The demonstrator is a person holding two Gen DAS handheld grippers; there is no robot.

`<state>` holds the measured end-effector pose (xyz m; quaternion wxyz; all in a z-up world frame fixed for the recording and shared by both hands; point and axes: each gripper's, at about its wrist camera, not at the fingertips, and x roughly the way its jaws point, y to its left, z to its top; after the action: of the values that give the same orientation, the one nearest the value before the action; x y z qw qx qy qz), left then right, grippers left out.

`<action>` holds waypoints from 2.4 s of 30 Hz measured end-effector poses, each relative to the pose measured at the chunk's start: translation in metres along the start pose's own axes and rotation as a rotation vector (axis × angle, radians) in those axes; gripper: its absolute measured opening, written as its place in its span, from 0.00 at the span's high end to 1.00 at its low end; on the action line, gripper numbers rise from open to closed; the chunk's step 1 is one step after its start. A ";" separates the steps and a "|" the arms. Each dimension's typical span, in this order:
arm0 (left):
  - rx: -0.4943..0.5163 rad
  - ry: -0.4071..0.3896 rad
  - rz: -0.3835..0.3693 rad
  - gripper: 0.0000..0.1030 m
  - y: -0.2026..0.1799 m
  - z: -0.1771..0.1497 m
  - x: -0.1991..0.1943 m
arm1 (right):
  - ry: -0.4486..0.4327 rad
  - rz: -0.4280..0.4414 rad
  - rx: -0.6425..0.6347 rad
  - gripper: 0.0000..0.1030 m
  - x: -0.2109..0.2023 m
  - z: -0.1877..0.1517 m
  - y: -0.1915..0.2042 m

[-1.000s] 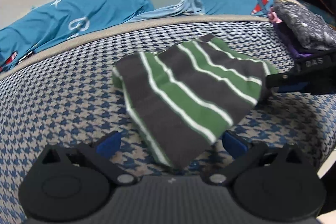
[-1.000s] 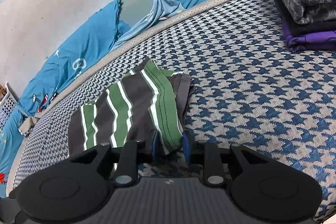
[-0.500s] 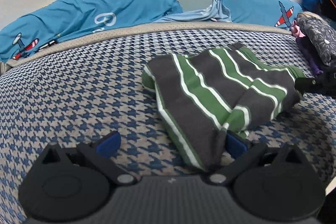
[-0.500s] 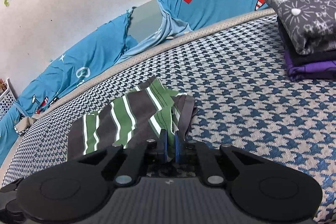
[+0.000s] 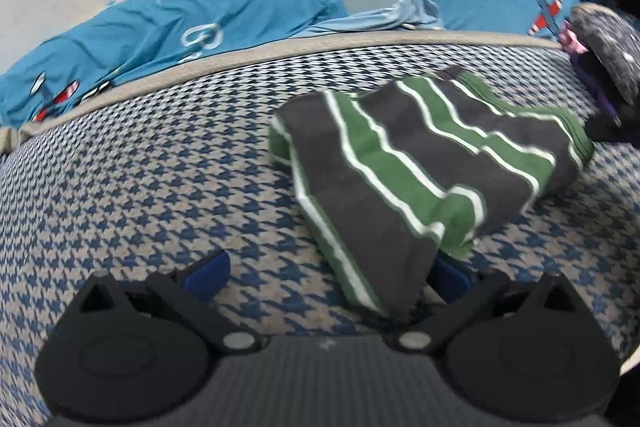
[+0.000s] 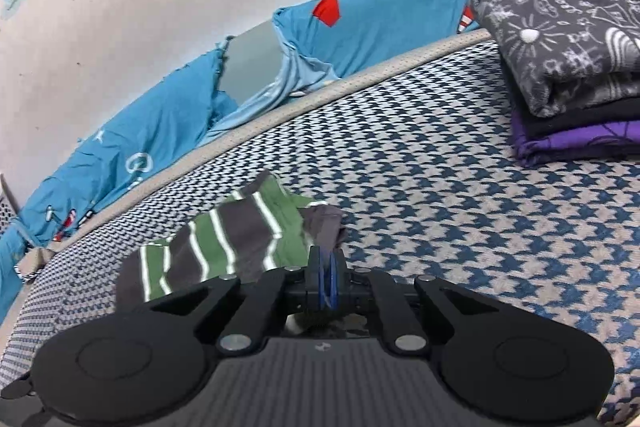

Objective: Fold clothes

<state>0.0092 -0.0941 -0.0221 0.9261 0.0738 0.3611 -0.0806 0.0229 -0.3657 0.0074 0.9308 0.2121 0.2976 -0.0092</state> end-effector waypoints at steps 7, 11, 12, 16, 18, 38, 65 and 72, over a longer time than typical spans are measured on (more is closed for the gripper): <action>-0.028 -0.025 0.048 0.00 0.006 0.000 -0.002 | -0.002 0.003 -0.007 0.94 -0.002 0.000 0.000; -0.055 -0.024 0.068 0.00 0.009 0.001 -0.003 | -0.019 0.009 -0.011 0.94 -0.004 0.000 0.001; -0.062 -0.019 0.073 0.00 0.010 0.001 -0.003 | -0.023 0.011 -0.012 0.94 -0.005 0.000 0.001; -0.091 0.010 0.061 0.00 0.010 -0.002 -0.002 | -0.039 0.017 -0.015 0.94 -0.007 0.000 0.002; -0.077 0.013 0.053 0.00 0.009 -0.002 -0.003 | -0.044 0.033 -0.024 0.94 -0.008 -0.001 0.005; -0.211 -0.098 -0.036 0.00 0.019 0.039 -0.008 | 0.014 0.168 -0.150 0.94 0.010 -0.020 0.038; -0.413 0.073 -0.192 0.28 0.053 0.075 0.100 | 0.117 0.078 -0.251 0.94 0.020 -0.040 0.036; -0.406 0.059 -0.151 0.37 0.048 0.073 0.108 | 0.114 0.077 -0.250 0.94 0.022 -0.042 0.035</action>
<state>0.1457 -0.0720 -0.0384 0.9024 -0.1394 0.4012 -0.0732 0.0226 -0.3142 -0.0218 0.9312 0.1059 0.3404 0.0760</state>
